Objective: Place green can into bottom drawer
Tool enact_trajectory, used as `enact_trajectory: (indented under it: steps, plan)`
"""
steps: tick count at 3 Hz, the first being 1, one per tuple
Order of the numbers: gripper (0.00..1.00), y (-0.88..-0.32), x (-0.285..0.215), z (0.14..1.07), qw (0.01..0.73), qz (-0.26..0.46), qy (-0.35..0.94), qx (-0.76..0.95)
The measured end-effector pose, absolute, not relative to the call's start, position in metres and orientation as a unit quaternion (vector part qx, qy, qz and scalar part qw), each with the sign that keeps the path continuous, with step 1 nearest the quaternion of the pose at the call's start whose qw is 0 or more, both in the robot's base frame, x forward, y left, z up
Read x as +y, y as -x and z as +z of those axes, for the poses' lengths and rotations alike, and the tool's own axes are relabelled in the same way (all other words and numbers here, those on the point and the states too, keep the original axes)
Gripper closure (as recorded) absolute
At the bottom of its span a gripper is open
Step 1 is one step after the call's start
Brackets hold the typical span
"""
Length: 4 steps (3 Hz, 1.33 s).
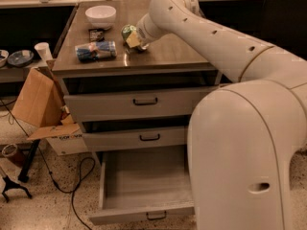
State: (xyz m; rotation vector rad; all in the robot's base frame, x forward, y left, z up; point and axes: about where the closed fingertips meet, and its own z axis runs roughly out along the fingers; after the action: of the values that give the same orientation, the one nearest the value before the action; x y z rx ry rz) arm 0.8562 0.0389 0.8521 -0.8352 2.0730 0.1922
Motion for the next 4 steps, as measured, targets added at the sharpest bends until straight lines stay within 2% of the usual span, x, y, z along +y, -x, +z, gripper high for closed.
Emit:
enact_trajectory:
  steps: [1,2,3,4]
  plan:
    - [1.0,-0.846,0.025,0.88,0.439,0.068,0.357,0.822]
    - [1.0,-0.815,-0.005,0.912,0.439,0.054,0.363,0.82]
    - [1.0,-0.758,-0.035,0.938,0.438,0.068,0.377,0.813]
    - [1.0,-0.675,-0.059,0.939,0.418,0.135,0.417,0.796]
